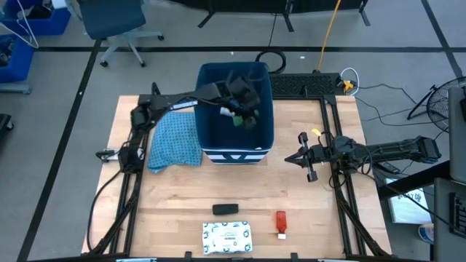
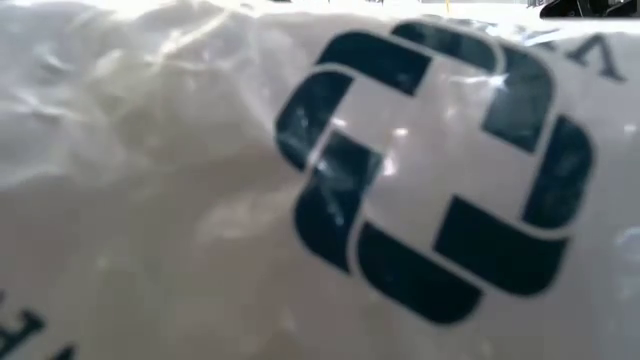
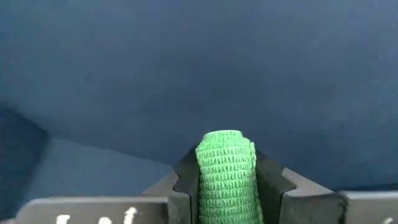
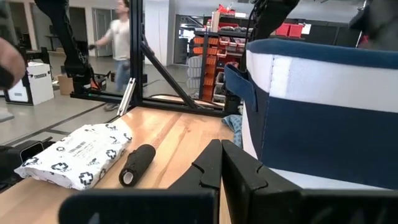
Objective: Pick & place medical supplies in basket/bin
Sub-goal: Put the green bandage into the blue bin, then put the black bandage into the blue bin
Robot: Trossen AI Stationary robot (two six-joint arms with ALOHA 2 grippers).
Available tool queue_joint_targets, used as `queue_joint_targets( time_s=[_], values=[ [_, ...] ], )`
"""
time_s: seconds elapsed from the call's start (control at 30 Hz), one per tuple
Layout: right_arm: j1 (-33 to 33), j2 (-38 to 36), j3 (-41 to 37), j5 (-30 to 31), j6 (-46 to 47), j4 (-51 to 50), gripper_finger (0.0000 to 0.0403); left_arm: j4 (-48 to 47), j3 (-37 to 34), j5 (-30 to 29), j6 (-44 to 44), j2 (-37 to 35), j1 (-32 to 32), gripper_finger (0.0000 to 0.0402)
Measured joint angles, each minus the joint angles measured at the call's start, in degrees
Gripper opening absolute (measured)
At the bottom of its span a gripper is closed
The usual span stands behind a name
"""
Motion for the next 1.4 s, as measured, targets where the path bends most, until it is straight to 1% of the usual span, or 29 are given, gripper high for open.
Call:
queue_joint_targets(
  time_s=[0.17, 0.4, 0.6, 0.7, 0.8, 0.97, 1.07, 1.17, 1.27, 1.4],
  values=[
    [0.00, -0.02, 0.02, -0.02, 0.21, -0.15, 0.0000, -0.45, -0.01, 0.33, 0.92, 4.43, -1.65, 0.0092],
    [0.00, -0.01, 0.01, -0.01, 1.73, -0.44, 0.0000, -0.47, 0.01, -0.74, 1.08, 8.05, -3.34, 0.0093],
    [0.00, 0.00, 0.00, -0.02, 1.77, -0.97, 0.0000, -0.27, -2.15, -1.08, 1.49, 8.24, -4.12, 0.0093],
    [0.00, -0.02, 0.00, -0.02, 1.75, -0.87, 0.0000, -3.45, -2.37, -2.90, 2.21, 8.38, -4.13, 0.0099],
    [0.00, 0.01, 0.01, -0.02, 1.70, -0.86, 0.0000, -5.50, -2.35, -4.43, 2.99, 8.28, -4.12, 0.0134],
    [0.00, -0.02, 0.00, -0.02, 1.63, -0.83, 0.0000, -6.85, -2.35, -5.04, 3.35, 7.62, -4.15, 0.0238],
    [0.00, -0.02, 0.00, -0.02, 1.25, -0.81, 0.0000, -7.77, -1.47, -8.80, 3.44, 6.39, -4.36, 0.0301],
    [0.00, 0.00, 0.00, 0.04, 0.30, -0.75, 0.0000, -7.90, -0.51, -12.06, 5.29, 3.95, -4.55, 0.0351],
    [-0.02, 0.15, -0.01, 0.01, -0.79, -0.25, 0.0000, -7.93, 0.03, -13.47, 8.63, -0.35, -4.55, 0.0382],
    [0.00, 0.42, -0.02, 0.11, -2.46, 0.33, 0.0000, -9.07, 0.06, -15.34, 10.89, -8.52, -4.57, 0.0394]
  ],
)
